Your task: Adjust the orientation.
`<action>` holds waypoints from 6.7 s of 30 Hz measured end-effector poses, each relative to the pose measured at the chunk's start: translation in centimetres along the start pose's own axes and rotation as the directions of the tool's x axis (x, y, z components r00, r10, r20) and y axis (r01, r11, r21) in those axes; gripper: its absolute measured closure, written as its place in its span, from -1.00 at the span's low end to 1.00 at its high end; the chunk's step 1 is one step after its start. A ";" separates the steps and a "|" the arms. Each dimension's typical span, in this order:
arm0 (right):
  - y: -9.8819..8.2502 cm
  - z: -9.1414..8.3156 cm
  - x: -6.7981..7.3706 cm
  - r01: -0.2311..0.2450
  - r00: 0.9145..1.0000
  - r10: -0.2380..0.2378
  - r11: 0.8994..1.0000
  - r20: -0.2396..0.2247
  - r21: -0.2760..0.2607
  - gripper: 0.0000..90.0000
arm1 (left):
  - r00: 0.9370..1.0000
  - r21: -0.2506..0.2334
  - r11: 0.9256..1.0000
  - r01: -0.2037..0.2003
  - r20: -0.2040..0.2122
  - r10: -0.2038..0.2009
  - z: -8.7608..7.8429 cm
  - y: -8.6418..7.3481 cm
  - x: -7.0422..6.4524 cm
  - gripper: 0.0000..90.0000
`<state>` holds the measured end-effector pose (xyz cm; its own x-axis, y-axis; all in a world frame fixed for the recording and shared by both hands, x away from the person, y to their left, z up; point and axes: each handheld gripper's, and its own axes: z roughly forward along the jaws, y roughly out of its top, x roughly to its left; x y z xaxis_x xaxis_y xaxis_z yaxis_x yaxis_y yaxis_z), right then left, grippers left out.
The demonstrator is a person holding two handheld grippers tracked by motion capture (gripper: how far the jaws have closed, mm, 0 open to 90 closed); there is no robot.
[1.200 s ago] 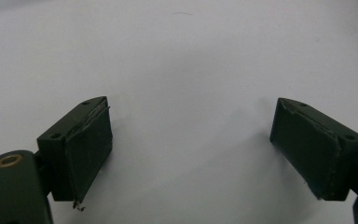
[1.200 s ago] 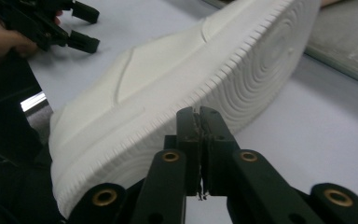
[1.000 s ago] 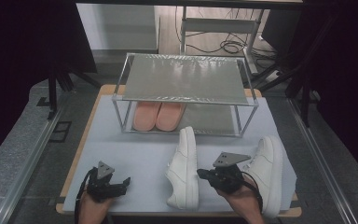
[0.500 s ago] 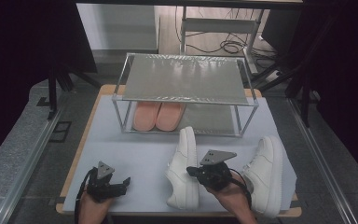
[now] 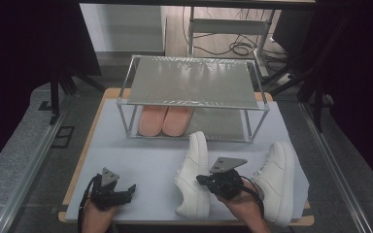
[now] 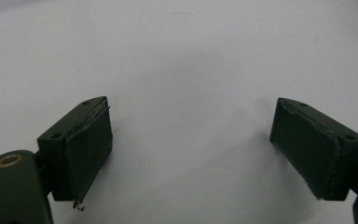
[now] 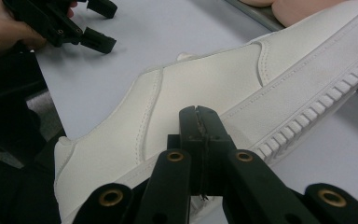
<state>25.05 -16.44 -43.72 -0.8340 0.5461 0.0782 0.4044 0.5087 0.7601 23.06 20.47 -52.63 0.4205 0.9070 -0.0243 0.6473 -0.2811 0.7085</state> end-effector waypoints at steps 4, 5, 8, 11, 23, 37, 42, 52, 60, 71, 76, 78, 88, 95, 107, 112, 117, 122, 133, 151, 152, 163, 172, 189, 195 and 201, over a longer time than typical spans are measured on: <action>-0.2 -0.2 0.0 -0.003 1.000 0.003 1.000 0.007 -0.003 1.00 | 1.000 0.000 1.000 0.000 0.000 0.000 0.0 0.0 0.0 -0.72; -0.2 -0.3 0.0 0.000 1.000 0.000 1.000 0.010 0.000 1.00 | 1.000 0.000 1.000 0.000 0.000 0.000 0.0 0.0 0.0 -0.72; -0.2 -0.4 0.0 0.008 1.000 -0.008 1.000 0.018 0.002 1.00 | 1.000 0.000 1.000 0.000 0.000 0.000 0.0 0.0 0.0 -0.72; -0.3 -0.6 -0.1 0.003 1.000 -0.003 1.000 0.019 0.003 1.00 | 1.000 0.001 1.000 -0.001 0.000 0.001 0.0 0.0 0.0 -0.72; -0.7 -0.9 0.1 -0.001 0.999 0.000 1.000 0.043 0.015 1.00 | 1.000 0.000 1.000 0.000 0.000 0.000 0.0 0.0 0.0 -0.72; -1.8 -2.6 -0.5 -0.016 0.995 0.014 1.000 0.101 0.016 1.00 | 1.000 0.002 1.000 -0.002 0.000 0.002 0.0 0.0 0.0 -0.72; -2.5 -3.3 -1.1 -0.037 0.991 0.034 0.999 0.126 0.028 1.00 | 1.000 0.002 1.000 -0.001 0.000 0.001 0.0 0.0 0.0 -0.72; -3.5 -4.0 -1.9 -0.083 0.986 0.075 0.995 0.149 0.049 1.00 | 1.000 0.002 1.000 0.000 0.001 0.000 0.0 0.0 0.0 -0.72; -4.4 -4.3 -2.4 -0.114 0.979 0.098 0.990 0.179 0.080 1.00 | 1.000 0.001 1.000 0.000 0.001 0.000 0.0 0.0 0.0 -0.71; -5.2 -4.3 -3.5 -0.147 0.961 0.110 0.981 0.255 0.129 0.98 | 1.000 0.002 1.000 -0.001 0.001 0.001 0.0 0.0 0.0 -0.72; -5.7 -4.6 -4.2 -0.181 0.956 0.147 0.976 0.253 0.117 0.91 | 1.000 0.002 1.000 -0.001 0.001 0.001 0.0 0.0 0.0 -0.71; -5.7 -4.9 -4.3 -0.182 0.956 0.151 0.978 0.253 0.103 0.89 | 1.000 0.002 1.000 -0.001 0.001 0.001 0.0 0.0 0.0 -0.71; -5.7 -6.9 -4.1 -0.188 0.961 0.175 0.981 0.214 0.039 0.67 | 1.000 0.001 1.000 -0.001 0.000 0.001 0.0 0.0 0.0 -0.71; -5.7 -8.3 -2.9 -0.187 0.971 0.185 0.982 0.154 0.002 0.93 | 1.000 0.001 1.000 -0.001 0.000 0.001 0.0 0.0 0.0 -0.71; -5.1 -7.0 -0.5 -0.149 0.989 0.149 0.989 0.021 0.004 1.00 | 1.000 0.001 1.000 -0.001 0.000 0.001 0.0 0.0 0.0 -0.71; -5.1 -5.8 0.0 -0.133 0.991 0.133 0.990 0.007 0.035 1.00 | 1.000 0.001 1.000 -0.001 -0.001 0.001 0.0 0.0 0.0 -0.71; -5.5 -5.5 -0.5 -0.151 0.989 0.151 0.988 0.002 0.045 1.00 | 1.000 0.001 1.000 0.000 -0.001 0.000 0.0 0.0 0.0 -0.71; -5.5 -5.6 -0.9 -0.151 0.989 0.150 0.987 0.016 0.056 1.00 | 1.000 0.000 1.000 -0.001 -0.001 0.001 0.0 0.0 0.0 -0.71; -6.2 -6.6 -3.0 -0.184 0.977 0.175 0.981 0.122 0.064 1.00 | 1.000 -0.001 1.000 0.000 -0.001 0.000 0.0 0.0 0.0 -0.71; -4.7 -9.3 -3.3 -0.162 0.963 0.146 0.985 0.225 0.052 0.76 | 1.000 0.000 1.000 -0.001 -0.001 0.001 0.0 0.0 0.0 -0.71; -4.7 -9.3 -3.5 -0.168 0.962 0.150 0.984 0.229 0.059 0.72 | 1.000 0.000 1.000 -0.001 -0.001 0.001 0.0 0.0 0.0 -0.71; -5.3 -7.1 -4.7 -0.267 0.940 0.235 0.958 0.247 0.104 0.26 | 1.000 0.000 1.000 -0.001 -0.001 0.001 0.0 0.0 0.0 -0.71; -5.9 -5.5 -4.8 -0.297 0.933 0.247 0.939 0.261 0.174 0.22 | 1.000 0.000 1.000 0.000 -0.001 0.000 0.0 0.0 0.0 -0.71; -5.7 -6.0 -4.5 -0.330 0.927 0.267 0.914 0.262 0.237 0.61 | 1.000 0.000 1.000 0.000 -0.001 0.000 0.0 0.0 0.0 -0.71; -5.6 -6.2 -4.9 -0.362 0.915 0.296 0.904 0.275 0.228 0.82 | 1.000 0.000 1.000 0.000 0.000 0.000 0.0 0.0 0.0 -0.71; -5.7 -6.7 -5.7 -0.402 0.911 0.369 0.895 0.187 0.194 0.86 | 1.000 0.001 1.000 -0.001 -0.001 0.001 0.0 0.0 0.0 -0.71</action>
<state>24.97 -26.89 -44.15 -0.5402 0.8092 0.2310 0.7701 0.3647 0.5235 23.05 20.48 -52.63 0.4203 0.9071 -0.0229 0.6473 -0.2820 0.7081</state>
